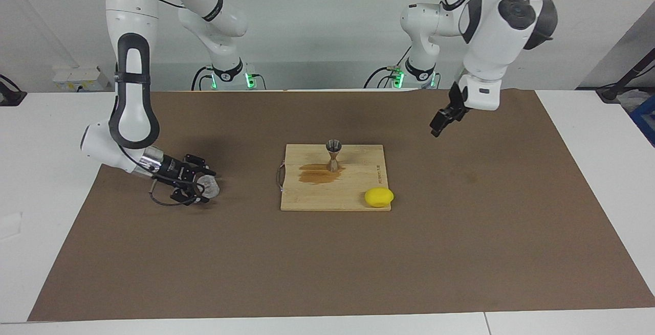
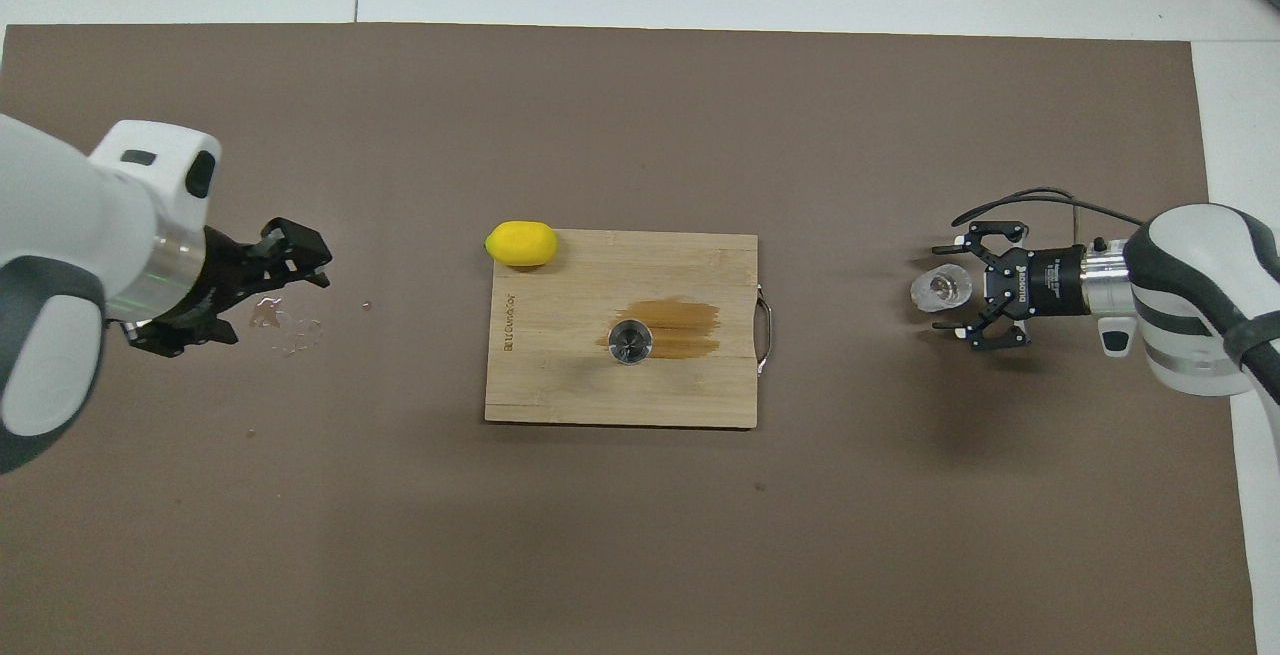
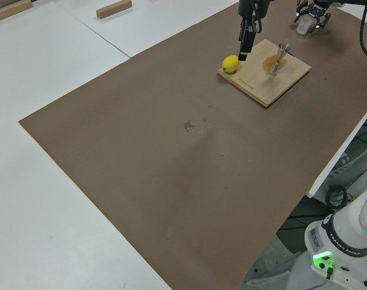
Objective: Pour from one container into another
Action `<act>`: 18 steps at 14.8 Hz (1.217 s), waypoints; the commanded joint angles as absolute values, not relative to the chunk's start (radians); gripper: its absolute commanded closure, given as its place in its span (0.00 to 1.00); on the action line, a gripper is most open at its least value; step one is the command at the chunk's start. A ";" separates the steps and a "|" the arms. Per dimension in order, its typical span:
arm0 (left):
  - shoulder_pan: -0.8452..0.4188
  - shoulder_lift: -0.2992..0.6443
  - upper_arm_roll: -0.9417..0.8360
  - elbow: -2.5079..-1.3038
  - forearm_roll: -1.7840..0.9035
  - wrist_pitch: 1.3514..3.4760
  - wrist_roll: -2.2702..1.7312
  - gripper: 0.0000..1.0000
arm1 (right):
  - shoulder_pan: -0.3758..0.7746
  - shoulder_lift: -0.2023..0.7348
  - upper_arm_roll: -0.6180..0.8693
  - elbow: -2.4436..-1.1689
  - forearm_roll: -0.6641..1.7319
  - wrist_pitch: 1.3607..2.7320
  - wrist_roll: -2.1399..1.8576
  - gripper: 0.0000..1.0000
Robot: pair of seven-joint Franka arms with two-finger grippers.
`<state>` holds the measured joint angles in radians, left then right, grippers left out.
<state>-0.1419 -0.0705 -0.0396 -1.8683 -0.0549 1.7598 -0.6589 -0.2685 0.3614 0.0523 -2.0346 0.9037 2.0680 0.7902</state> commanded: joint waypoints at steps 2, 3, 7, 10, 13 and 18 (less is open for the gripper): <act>-0.091 -0.095 -0.052 -1.864 -0.002 1.694 -0.458 0.00 | -0.278 0.235 0.057 -2.138 0.910 2.134 0.781 0.00; -0.084 -0.097 -0.052 -1.865 0.027 1.690 -0.395 0.00 | -0.278 0.220 0.055 -2.138 0.882 2.135 0.781 0.00; -0.019 -0.098 -0.052 -1.859 0.040 1.700 -0.157 0.00 | -0.256 0.157 0.061 -2.126 0.634 2.134 0.779 0.00; 0.026 -0.092 -0.052 -1.845 0.041 1.698 -0.014 0.00 | -0.198 0.152 0.063 -2.088 0.441 2.129 0.767 0.00; 0.049 -0.091 -0.051 -1.838 0.041 1.680 0.102 0.00 | -0.115 0.137 0.064 -2.074 0.191 2.121 0.691 0.00; 0.037 -0.013 -0.040 -1.755 0.041 1.658 0.121 0.00 | -0.064 0.101 0.072 -2.045 0.011 2.117 0.523 0.00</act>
